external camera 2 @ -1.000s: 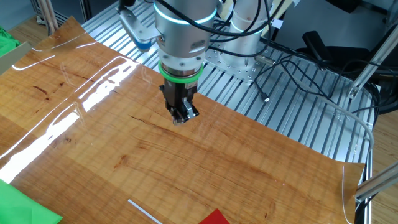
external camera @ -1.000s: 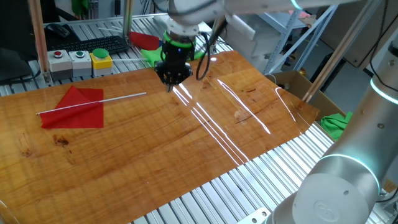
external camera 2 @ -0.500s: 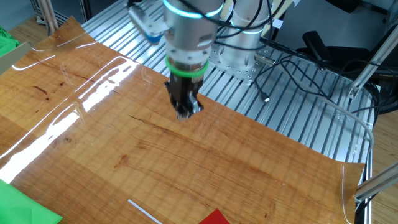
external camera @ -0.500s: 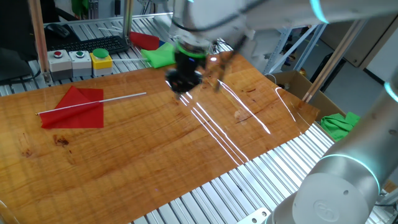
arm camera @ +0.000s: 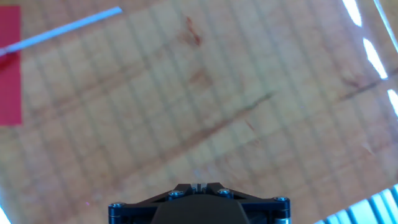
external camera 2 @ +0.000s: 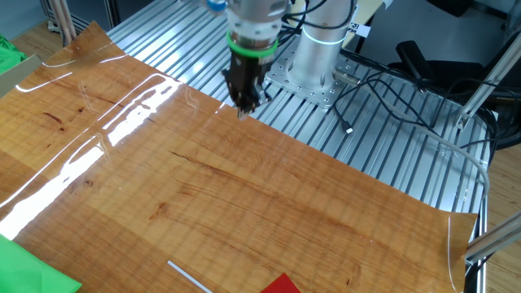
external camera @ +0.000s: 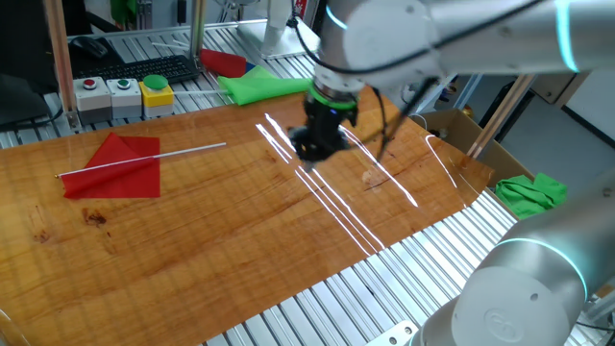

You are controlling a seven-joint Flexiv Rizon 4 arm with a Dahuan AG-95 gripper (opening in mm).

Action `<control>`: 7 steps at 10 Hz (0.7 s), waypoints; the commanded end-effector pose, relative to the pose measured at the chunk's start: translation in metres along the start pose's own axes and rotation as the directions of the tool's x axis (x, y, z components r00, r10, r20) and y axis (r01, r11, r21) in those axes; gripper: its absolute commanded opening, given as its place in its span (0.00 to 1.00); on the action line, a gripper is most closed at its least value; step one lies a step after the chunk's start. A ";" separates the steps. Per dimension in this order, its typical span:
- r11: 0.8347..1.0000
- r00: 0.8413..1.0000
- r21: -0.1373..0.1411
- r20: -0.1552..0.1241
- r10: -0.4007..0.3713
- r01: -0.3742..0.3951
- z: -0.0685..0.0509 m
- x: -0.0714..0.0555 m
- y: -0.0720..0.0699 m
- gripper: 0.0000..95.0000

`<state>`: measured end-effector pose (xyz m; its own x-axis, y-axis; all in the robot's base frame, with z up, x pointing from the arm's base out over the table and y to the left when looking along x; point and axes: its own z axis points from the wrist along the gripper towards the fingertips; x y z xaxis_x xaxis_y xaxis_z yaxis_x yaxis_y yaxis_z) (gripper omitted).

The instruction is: Wave the flag

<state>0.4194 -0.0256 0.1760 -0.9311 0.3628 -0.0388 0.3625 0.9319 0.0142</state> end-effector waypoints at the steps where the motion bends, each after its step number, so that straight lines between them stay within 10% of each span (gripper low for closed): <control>1: 0.999 1.000 -0.035 -0.009 -0.009 0.009 0.004 0.004 -0.006 0.00; 7: 0.997 0.997 -0.026 -0.018 0.072 -0.072 0.031 -0.049 0.059 0.00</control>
<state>0.4842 0.0108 0.1488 -0.9039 0.4272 -0.0231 0.4259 0.9036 0.0464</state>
